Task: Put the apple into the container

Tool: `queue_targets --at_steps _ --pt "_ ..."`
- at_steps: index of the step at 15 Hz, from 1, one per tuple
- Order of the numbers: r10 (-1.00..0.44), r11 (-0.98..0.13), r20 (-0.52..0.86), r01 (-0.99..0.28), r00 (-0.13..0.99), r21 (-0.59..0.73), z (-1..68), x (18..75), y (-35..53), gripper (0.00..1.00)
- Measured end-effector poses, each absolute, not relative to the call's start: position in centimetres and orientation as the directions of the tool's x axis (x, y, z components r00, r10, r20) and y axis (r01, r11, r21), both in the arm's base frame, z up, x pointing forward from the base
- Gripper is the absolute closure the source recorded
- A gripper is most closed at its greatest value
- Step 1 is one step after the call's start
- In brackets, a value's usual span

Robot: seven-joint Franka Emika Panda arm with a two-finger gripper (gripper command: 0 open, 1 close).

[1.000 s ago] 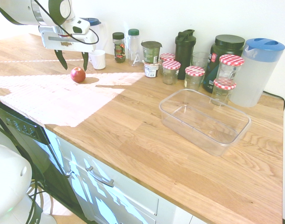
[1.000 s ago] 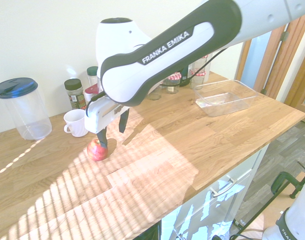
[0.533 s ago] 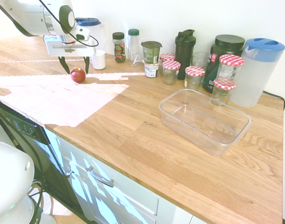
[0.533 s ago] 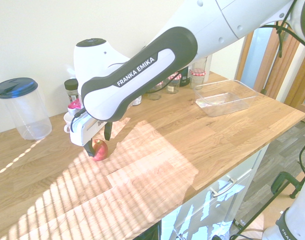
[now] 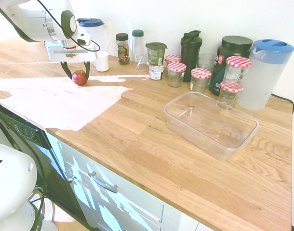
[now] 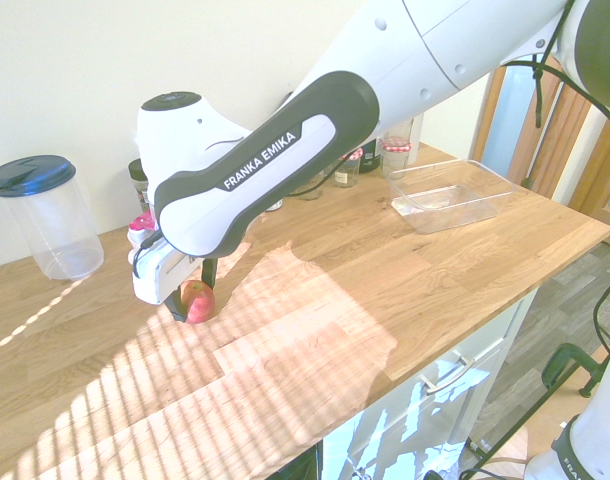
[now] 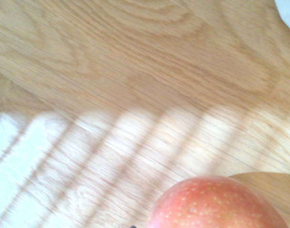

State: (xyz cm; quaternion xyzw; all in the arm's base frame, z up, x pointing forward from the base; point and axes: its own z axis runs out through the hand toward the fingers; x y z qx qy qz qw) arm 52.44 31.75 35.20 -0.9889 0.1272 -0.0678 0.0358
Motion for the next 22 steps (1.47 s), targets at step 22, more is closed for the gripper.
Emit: queue_targets --at_steps 22 --pt "-0.814 -0.579 0.104 -0.811 0.571 -0.08 49.5 53.2 -11.9 1.0"
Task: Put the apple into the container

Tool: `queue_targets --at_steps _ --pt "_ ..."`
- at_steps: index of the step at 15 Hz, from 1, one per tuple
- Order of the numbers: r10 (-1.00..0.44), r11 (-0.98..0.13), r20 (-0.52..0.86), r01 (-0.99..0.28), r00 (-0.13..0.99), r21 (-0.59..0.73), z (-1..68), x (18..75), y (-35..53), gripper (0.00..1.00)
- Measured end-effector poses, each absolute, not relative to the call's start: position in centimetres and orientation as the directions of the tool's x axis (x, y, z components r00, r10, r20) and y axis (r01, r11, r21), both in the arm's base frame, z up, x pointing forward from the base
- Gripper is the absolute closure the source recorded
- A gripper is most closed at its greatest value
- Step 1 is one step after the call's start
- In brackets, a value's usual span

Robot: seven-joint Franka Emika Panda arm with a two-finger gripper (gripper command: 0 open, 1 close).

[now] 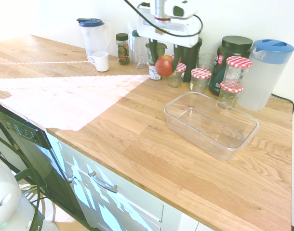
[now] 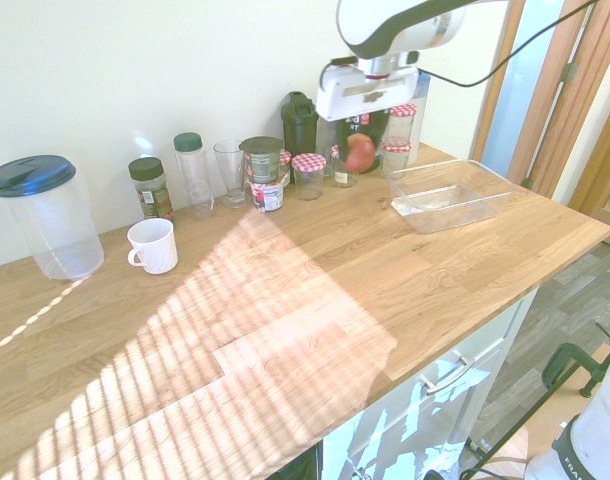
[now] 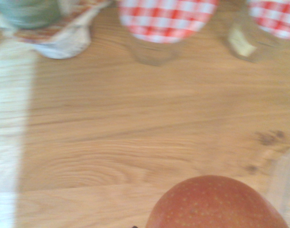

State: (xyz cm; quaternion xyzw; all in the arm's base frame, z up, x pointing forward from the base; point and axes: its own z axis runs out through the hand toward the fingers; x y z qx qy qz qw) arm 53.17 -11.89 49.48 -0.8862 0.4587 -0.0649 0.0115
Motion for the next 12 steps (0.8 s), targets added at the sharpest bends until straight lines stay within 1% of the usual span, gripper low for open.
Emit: queue_targets --at_steps 2,6,9,12 --pt "-0.848 -0.529 0.092 -0.846 0.522 -0.067 48.0 51.5 -16.7 1.0" --pt "-0.888 -0.458 0.069 -0.888 0.455 -0.041 45.2 49.5 -21.8 1.0" --pt "-0.904 -0.424 0.06 -0.905 0.422 -0.025 42.1 48.4 -24.0 1.0" --pt "-0.907 -0.419 0.055 -0.908 0.417 -0.014 38.5 48.5 -24.3 1.0"
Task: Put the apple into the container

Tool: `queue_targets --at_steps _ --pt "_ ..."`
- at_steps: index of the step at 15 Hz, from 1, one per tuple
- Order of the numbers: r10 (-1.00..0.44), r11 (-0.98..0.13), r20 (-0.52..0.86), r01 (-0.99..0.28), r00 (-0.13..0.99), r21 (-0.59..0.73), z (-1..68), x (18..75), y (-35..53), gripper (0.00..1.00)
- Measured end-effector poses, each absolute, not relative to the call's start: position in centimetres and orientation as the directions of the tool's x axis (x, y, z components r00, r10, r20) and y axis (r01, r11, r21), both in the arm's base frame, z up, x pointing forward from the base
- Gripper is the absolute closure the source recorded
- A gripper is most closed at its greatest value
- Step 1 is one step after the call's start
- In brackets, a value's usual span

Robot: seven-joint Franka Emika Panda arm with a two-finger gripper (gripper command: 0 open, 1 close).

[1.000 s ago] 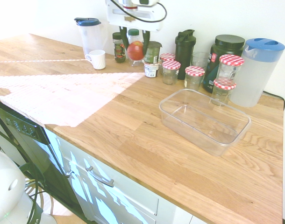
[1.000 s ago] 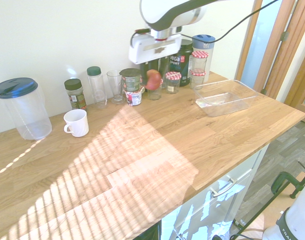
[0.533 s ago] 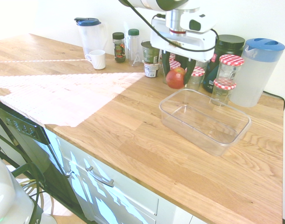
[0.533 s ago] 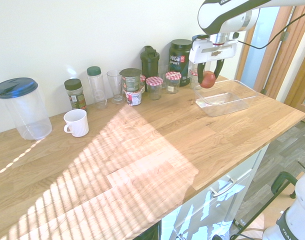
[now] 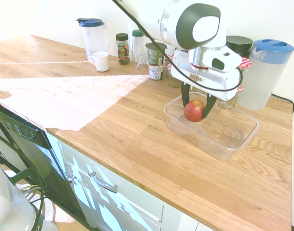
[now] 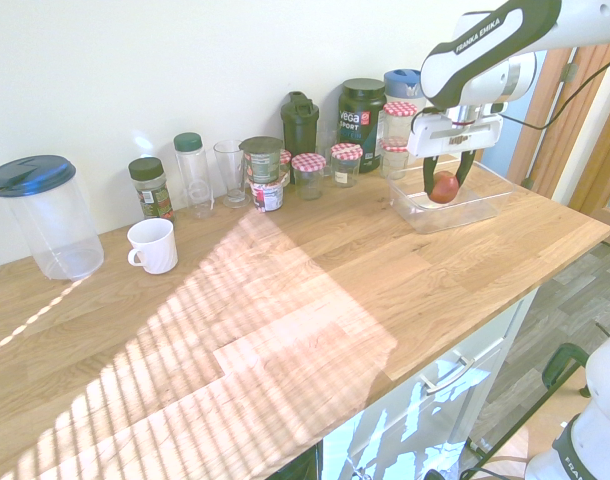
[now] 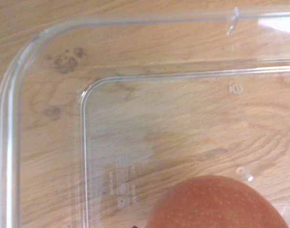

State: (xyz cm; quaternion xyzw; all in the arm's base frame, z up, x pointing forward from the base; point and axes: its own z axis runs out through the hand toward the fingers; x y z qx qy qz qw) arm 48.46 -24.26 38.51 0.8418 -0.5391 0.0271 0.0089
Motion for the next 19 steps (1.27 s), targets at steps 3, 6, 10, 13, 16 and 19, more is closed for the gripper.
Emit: queue_targets --at_steps 3,6,10,13,16,19 --pt "-0.91 -0.411 0.05 -0.912 0.411 -0.001 36.6 48.8 -24.4 0.0" --pt "-0.909 -0.414 0.053 -0.91 0.413 -0.003 36.5 49.1 -24.2 0.0" --pt "-0.905 -0.423 0.054 -0.906 0.422 -0.004 36.5 49.4 -23.5 0.0" --pt "-0.904 -0.424 0.063 -0.906 0.423 0.006 37.1 49.5 -23.5 0.0" --pt "-0.896 -0.438 0.073 -0.899 0.439 0.023 42.5 49.6 -22.4 0.0" --pt "-0.829 -0.555 0.088 -0.832 0.552 -0.011 49.9 49.0 -14.0 0.0"
